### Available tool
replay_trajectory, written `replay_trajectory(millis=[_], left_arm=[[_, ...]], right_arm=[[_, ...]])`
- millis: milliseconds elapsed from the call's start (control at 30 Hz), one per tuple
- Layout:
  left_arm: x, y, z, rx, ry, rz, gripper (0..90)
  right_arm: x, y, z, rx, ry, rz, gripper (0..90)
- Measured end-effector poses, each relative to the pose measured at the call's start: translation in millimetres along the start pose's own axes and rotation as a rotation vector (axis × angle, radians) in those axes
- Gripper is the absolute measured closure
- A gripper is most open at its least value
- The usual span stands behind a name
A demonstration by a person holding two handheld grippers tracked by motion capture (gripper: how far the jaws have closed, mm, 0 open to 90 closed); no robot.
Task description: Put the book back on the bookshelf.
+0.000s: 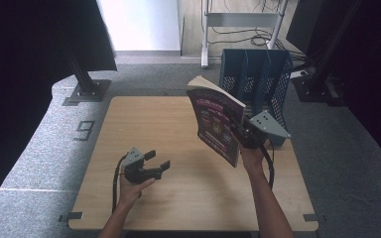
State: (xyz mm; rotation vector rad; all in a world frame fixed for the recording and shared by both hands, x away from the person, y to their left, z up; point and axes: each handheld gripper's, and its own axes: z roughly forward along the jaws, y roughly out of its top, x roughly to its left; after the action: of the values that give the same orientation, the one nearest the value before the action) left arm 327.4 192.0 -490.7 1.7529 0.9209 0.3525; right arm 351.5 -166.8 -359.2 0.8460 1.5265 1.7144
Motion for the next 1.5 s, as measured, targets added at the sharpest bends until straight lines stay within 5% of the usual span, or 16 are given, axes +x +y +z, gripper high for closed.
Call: replay_trajectory(millis=[800,1500], left_arm=[[2.1,-1.7,1.7,0.007,0.010,-0.015,20.7],[1.4,-1.7,2.2,0.004,0.013,-0.018,21.0]], right_arm=[[-16.7,11.6,0.2,-0.045,-0.056,0.003,81.3],[-38.7,17.8,-2.4,-0.067,-0.153,-0.006,81.3]])
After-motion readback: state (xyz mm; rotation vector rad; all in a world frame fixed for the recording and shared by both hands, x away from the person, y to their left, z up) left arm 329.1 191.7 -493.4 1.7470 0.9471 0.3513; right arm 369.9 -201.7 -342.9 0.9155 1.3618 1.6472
